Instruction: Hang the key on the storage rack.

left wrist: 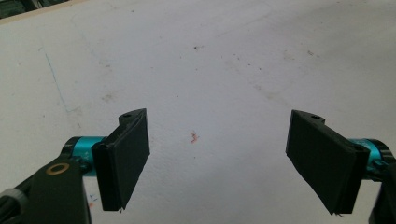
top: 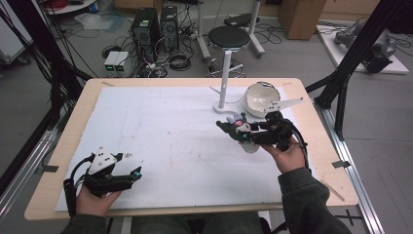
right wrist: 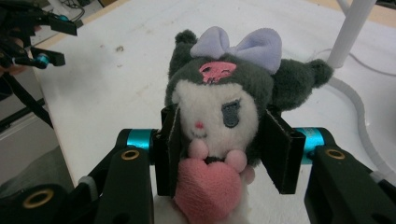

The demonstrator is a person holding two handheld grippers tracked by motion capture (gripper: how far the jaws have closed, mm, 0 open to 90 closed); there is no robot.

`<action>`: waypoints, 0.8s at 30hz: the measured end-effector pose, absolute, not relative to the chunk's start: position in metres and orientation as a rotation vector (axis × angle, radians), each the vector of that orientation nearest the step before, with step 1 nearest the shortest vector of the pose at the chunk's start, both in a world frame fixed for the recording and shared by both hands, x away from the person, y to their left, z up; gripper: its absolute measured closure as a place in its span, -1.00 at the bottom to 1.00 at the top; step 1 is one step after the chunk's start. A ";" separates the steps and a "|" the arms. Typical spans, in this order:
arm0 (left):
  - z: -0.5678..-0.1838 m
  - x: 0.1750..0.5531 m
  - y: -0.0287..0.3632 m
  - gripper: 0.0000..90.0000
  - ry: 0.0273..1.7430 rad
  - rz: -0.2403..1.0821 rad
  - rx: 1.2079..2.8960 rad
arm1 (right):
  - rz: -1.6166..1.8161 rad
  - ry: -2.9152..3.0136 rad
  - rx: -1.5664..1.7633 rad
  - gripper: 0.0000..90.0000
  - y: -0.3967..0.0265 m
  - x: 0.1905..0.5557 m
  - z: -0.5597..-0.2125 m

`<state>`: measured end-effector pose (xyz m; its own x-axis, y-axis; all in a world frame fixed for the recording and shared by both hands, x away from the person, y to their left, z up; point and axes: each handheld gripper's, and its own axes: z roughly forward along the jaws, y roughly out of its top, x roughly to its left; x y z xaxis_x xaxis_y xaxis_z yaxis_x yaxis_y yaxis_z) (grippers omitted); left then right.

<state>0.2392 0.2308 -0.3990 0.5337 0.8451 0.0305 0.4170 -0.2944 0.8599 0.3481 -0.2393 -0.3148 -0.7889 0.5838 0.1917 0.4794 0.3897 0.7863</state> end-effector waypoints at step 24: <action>-0.398 0.239 0.232 -0.51 1.031 0.630 1.908 | 1.382 2.498 0.946 0.18 -0.224 0.385 -0.281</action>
